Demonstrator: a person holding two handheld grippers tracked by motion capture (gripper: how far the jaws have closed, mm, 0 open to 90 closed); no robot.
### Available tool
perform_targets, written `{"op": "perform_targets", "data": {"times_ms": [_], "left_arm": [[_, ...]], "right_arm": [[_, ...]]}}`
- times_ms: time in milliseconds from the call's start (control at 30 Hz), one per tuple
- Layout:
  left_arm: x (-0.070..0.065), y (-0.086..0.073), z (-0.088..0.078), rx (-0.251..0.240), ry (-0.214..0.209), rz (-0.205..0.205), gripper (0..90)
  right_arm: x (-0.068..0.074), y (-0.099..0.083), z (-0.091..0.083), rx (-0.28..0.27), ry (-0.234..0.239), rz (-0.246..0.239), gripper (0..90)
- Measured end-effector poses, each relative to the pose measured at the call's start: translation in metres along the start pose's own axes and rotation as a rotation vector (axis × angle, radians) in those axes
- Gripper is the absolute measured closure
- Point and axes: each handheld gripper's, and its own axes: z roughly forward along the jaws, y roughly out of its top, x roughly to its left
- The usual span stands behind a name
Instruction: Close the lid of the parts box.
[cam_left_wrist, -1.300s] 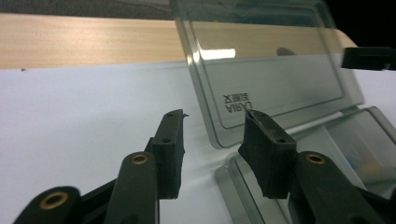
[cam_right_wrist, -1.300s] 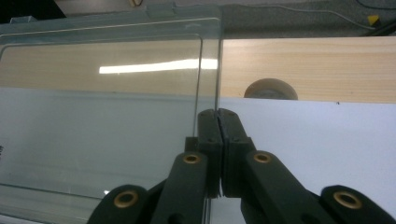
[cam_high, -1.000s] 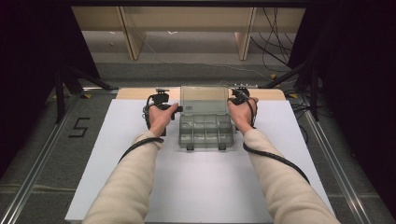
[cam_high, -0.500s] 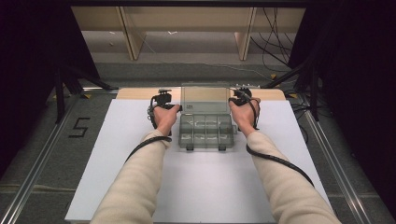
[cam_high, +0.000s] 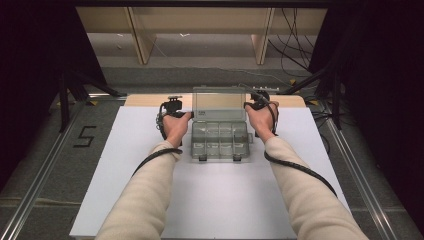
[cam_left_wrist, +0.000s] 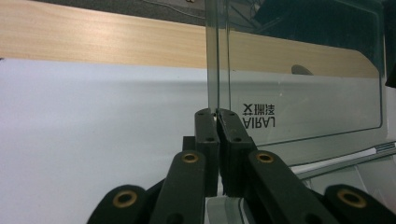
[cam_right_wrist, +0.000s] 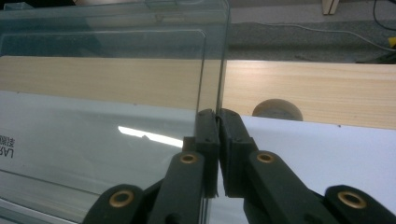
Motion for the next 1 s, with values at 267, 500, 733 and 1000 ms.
{"op": "perform_targets", "data": {"times_ms": [267, 500, 733, 1000], "left_arm": [[-0.002, 0.008, 0.003, -0.069, -0.049, -0.009, 74.1], [-0.006, 0.023, 0.006, -0.065, -0.023, 0.007, 74.2], [-0.008, 0.024, 0.006, -0.079, 0.014, 0.034, 85.4], [-0.012, 0.021, 0.000, -0.118, 0.040, 0.113, 88.5]], "right_arm": [[-0.001, -0.004, -0.010, -0.049, -0.011, -0.020, 88.2], [-0.001, -0.009, -0.016, -0.081, 0.010, -0.027, 88.5], [-0.002, -0.011, -0.019, -0.080, 0.018, -0.031, 88.4], [-0.001, -0.007, -0.019, -0.084, 0.030, -0.043, 86.8]]}}
